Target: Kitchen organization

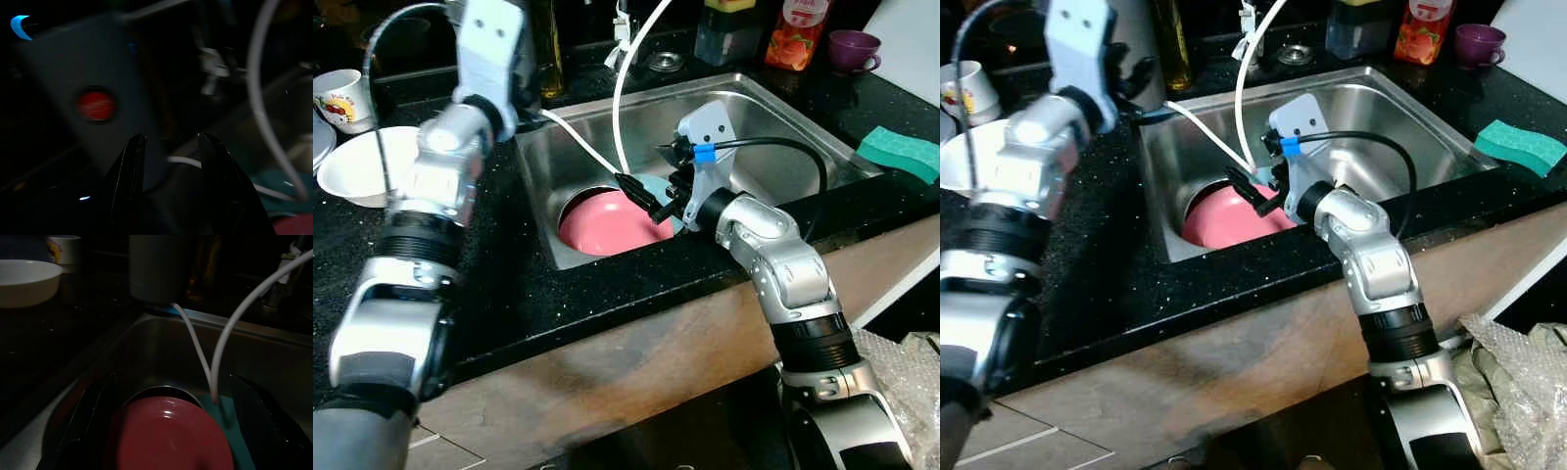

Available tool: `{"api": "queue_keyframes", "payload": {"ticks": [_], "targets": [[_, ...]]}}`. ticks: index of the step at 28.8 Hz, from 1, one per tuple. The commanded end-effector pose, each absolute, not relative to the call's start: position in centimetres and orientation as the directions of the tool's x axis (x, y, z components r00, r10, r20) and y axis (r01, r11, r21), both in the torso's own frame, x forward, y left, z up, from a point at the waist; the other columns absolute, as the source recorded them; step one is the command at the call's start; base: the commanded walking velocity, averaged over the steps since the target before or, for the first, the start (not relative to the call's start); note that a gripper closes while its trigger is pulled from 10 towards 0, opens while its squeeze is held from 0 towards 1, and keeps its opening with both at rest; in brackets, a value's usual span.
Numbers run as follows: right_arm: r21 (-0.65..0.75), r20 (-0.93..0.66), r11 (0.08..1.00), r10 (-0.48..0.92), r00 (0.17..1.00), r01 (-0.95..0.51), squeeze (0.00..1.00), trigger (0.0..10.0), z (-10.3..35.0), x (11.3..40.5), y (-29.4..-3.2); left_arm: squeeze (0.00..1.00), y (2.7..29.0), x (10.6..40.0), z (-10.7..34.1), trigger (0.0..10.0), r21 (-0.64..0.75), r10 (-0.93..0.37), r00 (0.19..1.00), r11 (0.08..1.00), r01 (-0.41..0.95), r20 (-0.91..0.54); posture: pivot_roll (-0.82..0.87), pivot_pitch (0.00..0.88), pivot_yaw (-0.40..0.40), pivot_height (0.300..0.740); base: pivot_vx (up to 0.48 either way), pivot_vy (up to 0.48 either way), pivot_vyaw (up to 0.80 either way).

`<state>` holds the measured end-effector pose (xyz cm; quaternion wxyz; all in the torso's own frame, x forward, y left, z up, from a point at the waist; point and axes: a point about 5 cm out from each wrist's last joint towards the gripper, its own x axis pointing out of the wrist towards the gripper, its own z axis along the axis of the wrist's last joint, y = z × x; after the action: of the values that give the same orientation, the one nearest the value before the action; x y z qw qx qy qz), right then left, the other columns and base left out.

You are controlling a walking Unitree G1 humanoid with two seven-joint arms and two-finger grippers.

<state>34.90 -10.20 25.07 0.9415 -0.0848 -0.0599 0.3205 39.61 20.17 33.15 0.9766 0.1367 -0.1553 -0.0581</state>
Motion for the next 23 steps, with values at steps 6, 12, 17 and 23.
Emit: {"api": "queue_keyframes", "payload": {"ticks": [6,12,17,23], "targets": [[-0.204,0.061,0.757,0.642,0.764,-0.620,0.00,10.0,25.2,34.9,-9.5,0.00,23.3,38.0,32.4,10.0,0.330,-0.048,0.978,0.944,-0.023,0.205,0.03,0.094,0.010,0.740,0.000,0.000,0.00],[-0.183,0.075,0.763,0.639,0.765,-0.619,0.00,10.0,25.1,34.7,-9.6,0.00,24.8,36.1,32.5,10.0,0.185,0.026,0.984,0.981,-0.059,0.177,0.04,0.094,-0.006,0.740,0.000,0.000,0.00],[-0.133,0.127,0.815,0.579,0.806,-0.564,0.00,10.0,25.7,35.1,-9.5,0.00,22.2,35.3,32.2,10.0,0.136,-0.057,0.980,0.990,0.031,0.191,0.05,0.094,-0.009,0.740,0.000,0.000,0.00],[-0.109,0.201,0.871,0.490,0.848,-0.478,0.00,10.0,26.8,35.4,-10.1,0.00,20.9,34.9,31.8,10.0,0.110,-0.063,0.974,0.993,0.039,0.218,0.04,0.095,-0.002,0.740,0.000,0.000,0.00]]}}
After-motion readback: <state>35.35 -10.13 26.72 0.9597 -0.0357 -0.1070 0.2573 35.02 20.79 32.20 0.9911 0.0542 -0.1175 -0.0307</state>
